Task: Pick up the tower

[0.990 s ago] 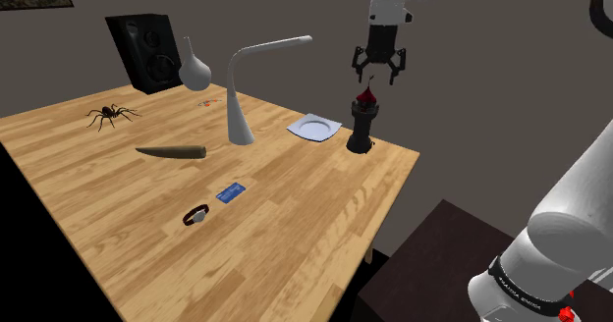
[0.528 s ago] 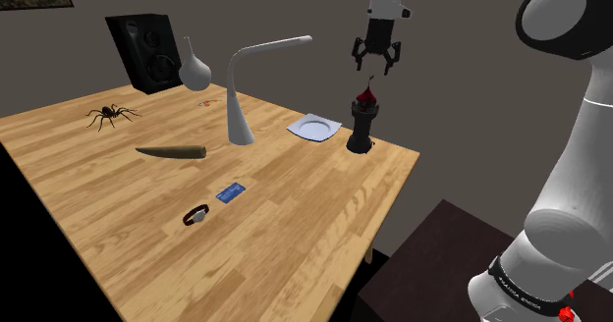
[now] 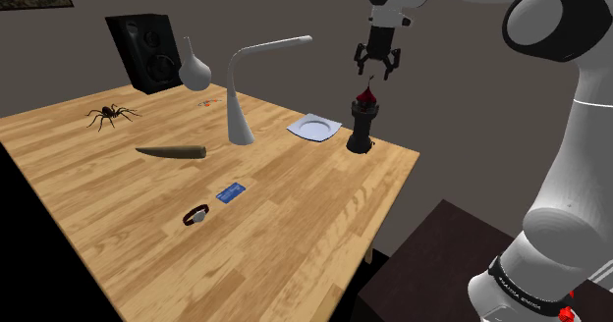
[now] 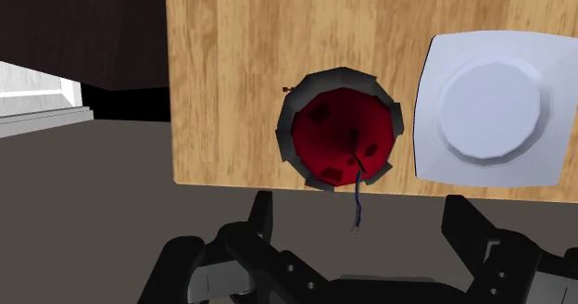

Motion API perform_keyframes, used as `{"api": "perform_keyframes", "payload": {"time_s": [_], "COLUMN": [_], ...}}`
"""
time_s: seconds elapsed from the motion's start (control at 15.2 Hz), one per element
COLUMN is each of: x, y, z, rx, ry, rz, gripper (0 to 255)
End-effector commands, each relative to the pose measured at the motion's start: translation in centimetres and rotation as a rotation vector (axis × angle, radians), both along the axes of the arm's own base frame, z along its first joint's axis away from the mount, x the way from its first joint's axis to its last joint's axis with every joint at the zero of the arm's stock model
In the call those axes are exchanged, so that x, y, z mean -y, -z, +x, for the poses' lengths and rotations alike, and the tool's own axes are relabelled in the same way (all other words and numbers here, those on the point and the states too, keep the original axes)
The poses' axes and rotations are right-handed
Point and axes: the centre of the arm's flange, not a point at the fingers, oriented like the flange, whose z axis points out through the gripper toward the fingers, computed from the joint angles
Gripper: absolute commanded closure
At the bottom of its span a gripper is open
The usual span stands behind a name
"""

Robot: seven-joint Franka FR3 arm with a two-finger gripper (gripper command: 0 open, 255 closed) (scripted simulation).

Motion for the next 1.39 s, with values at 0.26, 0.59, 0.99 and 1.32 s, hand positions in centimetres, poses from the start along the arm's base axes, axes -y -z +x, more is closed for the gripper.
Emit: {"api": "perform_keyframes", "payload": {"time_s": [0.26,0.59,0.99,1.32], "x": [-0.1,-0.1,0.0,0.0], "y": [1.4,1.4,-0.3,-2.9], "z": [-0.1,-0.1,0.0,0.0], "rx": [0.001,0.001,0.001,0.001], "ry": [0.0,0.0,0.001,0.001], "rz": [0.0,0.0,0.0,0.0], "gripper": [255,255,255,255]}}
